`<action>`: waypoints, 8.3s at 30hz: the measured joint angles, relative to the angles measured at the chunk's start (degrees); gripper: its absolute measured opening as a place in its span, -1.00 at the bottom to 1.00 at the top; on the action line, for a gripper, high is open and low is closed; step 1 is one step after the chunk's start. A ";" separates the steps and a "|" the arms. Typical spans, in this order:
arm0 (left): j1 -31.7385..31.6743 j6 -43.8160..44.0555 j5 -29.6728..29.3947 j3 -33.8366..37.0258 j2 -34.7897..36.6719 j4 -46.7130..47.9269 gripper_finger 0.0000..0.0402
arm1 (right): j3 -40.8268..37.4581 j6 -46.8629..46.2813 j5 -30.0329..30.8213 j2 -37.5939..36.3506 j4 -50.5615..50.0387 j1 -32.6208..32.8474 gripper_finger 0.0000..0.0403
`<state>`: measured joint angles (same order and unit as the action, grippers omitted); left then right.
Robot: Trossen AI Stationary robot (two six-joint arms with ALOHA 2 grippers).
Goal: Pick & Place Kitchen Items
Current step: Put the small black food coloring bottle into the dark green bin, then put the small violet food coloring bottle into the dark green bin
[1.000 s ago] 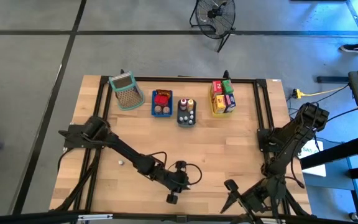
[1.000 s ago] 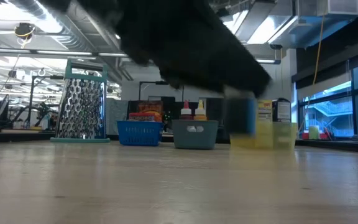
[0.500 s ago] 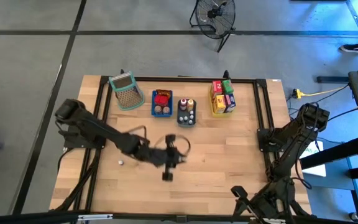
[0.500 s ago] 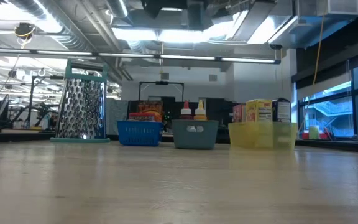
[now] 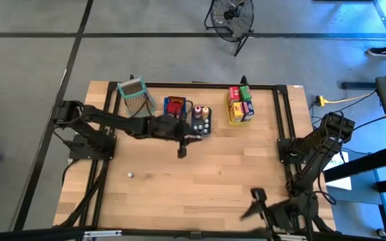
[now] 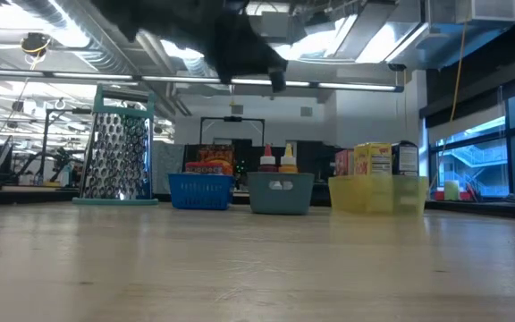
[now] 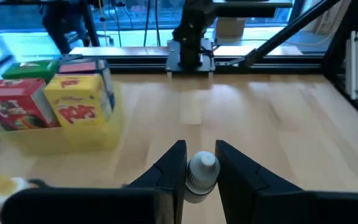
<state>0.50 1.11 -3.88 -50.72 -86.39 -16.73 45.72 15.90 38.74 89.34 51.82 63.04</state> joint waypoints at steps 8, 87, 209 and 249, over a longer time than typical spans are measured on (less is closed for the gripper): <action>-10.01 0.53 2.22 5.85 -0.04 -5.33 -0.68 | 0.65 6.11 22.53 0.00 1.89 -3.55 0.08; -17.36 -0.61 3.97 -4.38 -15.51 4.59 -0.68 | 0.66 44.35 39.10 -0.13 -3.44 -28.10 0.08; -14.96 2.16 -4.81 -1.93 -25.03 -14.34 -0.61 | 0.65 40.46 39.17 -0.13 -8.36 -28.17 0.08; 4.28 -10.88 -7.57 -2.58 11.27 17.51 -0.61 | 0.67 33.95 39.29 -0.11 -7.84 -23.44 0.08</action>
<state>4.79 -9.77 -11.45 -53.30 -75.12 0.78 46.39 49.86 78.03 89.23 43.99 39.60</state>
